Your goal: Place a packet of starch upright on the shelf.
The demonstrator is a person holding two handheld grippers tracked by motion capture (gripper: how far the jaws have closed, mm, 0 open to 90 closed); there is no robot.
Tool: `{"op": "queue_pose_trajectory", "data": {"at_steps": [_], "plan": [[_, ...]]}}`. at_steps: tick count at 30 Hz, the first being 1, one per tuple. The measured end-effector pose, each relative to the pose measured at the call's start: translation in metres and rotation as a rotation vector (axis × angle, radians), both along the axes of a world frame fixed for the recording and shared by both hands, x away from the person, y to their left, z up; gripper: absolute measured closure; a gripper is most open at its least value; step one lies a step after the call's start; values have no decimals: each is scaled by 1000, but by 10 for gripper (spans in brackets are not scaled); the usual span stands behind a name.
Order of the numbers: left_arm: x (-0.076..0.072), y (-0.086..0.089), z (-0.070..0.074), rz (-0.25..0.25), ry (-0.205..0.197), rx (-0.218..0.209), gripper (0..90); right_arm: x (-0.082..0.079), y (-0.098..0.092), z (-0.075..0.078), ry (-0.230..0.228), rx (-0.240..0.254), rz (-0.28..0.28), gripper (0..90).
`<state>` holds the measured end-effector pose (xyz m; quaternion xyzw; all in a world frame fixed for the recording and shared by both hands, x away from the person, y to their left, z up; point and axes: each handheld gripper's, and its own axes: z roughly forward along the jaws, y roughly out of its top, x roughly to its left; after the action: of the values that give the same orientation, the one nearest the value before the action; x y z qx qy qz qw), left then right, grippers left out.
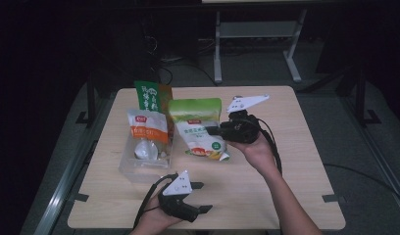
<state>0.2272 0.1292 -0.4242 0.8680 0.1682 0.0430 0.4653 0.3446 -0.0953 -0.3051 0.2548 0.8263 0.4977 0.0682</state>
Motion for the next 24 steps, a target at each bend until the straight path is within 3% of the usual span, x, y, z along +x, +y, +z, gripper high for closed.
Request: {"op": "queue_pose_trajectory", "data": {"at_steps": [4,13,24], "plan": [[0,1,-2,-4,-8,18,276,0,13,5,-8,7,27,864],[-2,2,-2,-2,-7,1,271,1,35,10,-15,17,76,865],[-1,4,-2,-3,-14,11,267,2,63,16,-13,35,129,865]]}}
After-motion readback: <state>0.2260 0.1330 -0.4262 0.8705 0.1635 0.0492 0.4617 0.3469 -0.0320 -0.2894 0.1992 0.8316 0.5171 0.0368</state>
